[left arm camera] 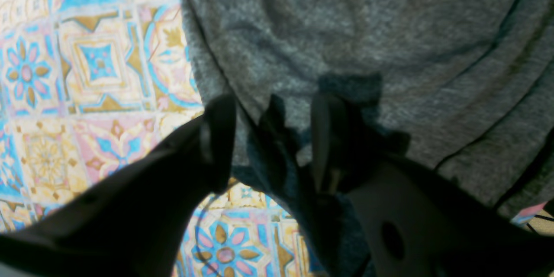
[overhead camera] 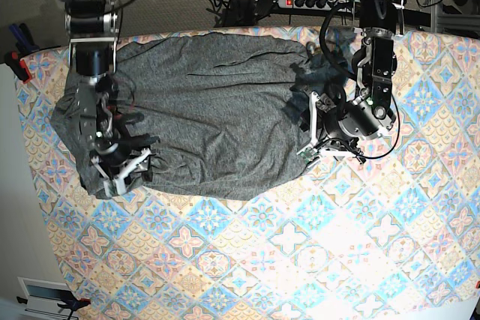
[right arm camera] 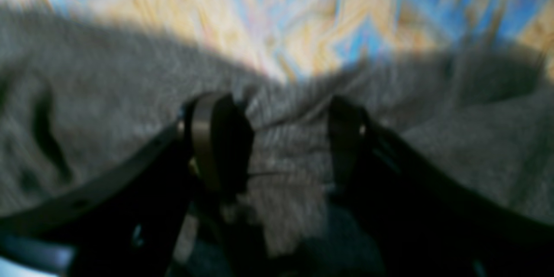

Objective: Layout the t-shirt on the table in an organized manner, then fold the t-shirt properly
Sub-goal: 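Lower both grippers onto the shirt's edge and grasp the fabric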

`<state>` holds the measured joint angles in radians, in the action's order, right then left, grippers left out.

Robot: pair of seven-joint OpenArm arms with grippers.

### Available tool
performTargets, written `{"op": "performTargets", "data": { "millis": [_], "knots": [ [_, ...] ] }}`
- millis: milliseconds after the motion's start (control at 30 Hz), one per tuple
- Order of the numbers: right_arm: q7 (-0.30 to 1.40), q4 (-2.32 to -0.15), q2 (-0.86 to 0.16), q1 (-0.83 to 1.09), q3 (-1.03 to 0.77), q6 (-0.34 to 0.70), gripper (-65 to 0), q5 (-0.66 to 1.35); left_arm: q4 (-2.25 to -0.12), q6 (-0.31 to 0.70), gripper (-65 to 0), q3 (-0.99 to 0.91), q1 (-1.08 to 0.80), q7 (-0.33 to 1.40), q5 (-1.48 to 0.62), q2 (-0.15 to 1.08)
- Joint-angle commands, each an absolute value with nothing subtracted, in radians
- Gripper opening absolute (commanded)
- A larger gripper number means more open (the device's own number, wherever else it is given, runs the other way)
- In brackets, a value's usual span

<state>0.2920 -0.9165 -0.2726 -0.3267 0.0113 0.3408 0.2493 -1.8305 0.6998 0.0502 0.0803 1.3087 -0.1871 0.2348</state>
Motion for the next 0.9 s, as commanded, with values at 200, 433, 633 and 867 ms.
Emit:
{"op": "performTargets", "data": {
  "millis": [200, 433, 633, 867],
  "knots": [
    [0.318, -0.912, -0.286, -0.377, 0.01, 0.341, -31.4, 0.242, -1.845, 0.698, -37.0, 0.047, 0.076, 1.296, -0.194, 0.239],
    [0.317, -0.839, -0.286, -0.377, 0.012, 0.39, -31.6, 0.24, -1.845, 0.698, -37.0, 0.044, 0.076, 1.296, -0.194, 0.239],
    [0.275, -0.796, -0.283, -0.377, 0.176, 0.418, -42.1, 0.131, -1.845, 0.698, -37.0, 0.047, 0.076, 1.296, -0.194, 0.239],
    [0.255, -0.799, -0.225, -0.377, 0.248, 0.417, -63.0, -0.051, -1.845, 0.698, -37.0, 0.042, 0.061, 1.296, -0.176, 0.219]
  ]
}}
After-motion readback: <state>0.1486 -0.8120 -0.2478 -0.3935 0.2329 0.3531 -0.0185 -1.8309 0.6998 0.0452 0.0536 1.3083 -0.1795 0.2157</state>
